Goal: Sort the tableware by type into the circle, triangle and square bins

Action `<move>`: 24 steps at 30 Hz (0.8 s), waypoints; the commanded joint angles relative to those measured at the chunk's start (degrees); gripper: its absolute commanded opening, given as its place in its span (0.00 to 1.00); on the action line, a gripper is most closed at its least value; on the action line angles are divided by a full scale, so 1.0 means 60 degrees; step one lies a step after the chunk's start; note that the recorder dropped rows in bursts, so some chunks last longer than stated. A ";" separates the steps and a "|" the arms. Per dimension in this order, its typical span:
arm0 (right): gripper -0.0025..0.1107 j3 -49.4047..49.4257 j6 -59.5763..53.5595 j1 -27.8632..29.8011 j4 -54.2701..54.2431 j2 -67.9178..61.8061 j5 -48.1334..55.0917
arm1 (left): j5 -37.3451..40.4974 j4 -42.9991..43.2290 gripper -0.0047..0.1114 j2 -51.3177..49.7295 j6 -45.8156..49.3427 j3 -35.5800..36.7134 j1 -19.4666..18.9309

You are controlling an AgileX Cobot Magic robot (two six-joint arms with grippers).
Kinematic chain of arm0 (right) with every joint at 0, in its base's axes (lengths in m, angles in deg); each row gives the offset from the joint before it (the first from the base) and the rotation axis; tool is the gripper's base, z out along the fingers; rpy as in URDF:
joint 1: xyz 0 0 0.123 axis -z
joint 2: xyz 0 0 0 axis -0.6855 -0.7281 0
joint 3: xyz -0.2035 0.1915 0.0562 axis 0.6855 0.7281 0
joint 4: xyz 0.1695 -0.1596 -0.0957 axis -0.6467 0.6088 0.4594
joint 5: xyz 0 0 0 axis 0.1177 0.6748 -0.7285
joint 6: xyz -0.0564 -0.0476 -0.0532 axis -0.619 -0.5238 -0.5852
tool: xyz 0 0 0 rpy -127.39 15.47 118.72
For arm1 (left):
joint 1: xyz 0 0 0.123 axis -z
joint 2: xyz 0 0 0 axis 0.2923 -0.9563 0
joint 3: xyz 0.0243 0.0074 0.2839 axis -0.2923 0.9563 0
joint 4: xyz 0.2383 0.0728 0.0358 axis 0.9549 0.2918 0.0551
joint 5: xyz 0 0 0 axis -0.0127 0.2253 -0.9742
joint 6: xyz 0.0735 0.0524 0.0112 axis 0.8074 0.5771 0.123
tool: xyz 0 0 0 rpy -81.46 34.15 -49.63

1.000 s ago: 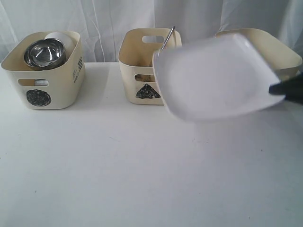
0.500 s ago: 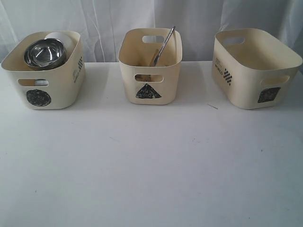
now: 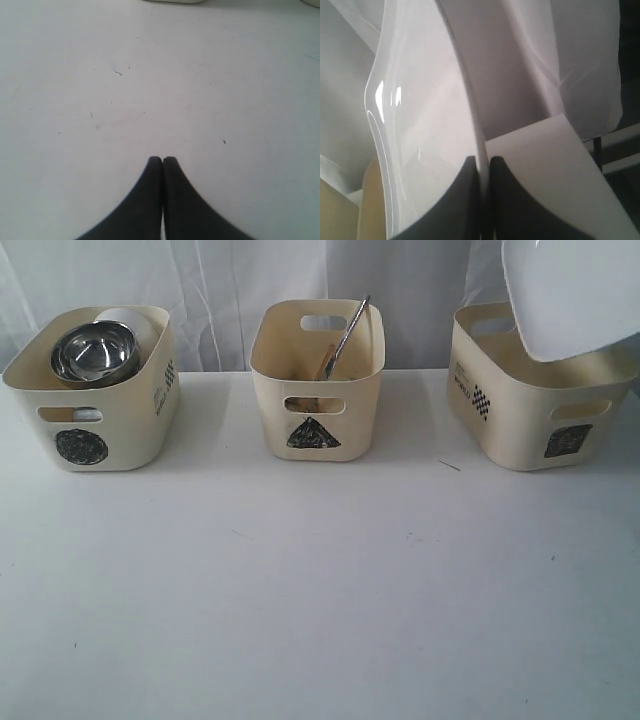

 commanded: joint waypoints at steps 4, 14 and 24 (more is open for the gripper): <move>0.02 -0.0103 -0.1159 -0.0591 -0.0183 -0.0847 -0.0870 | -0.0009 -0.0062 0.04 0.0039 0.0029 0.0054 -0.0001; 0.25 -0.0103 -0.1419 -0.0829 -0.0183 -0.1033 -0.0782 | -0.0009 -0.0062 0.04 0.0039 0.0029 0.0054 -0.0001; 0.13 -0.0608 -0.0845 -0.1174 -0.1557 0.0844 0.1985 | -0.0009 -0.0062 0.04 0.0039 0.0029 0.0054 -0.0001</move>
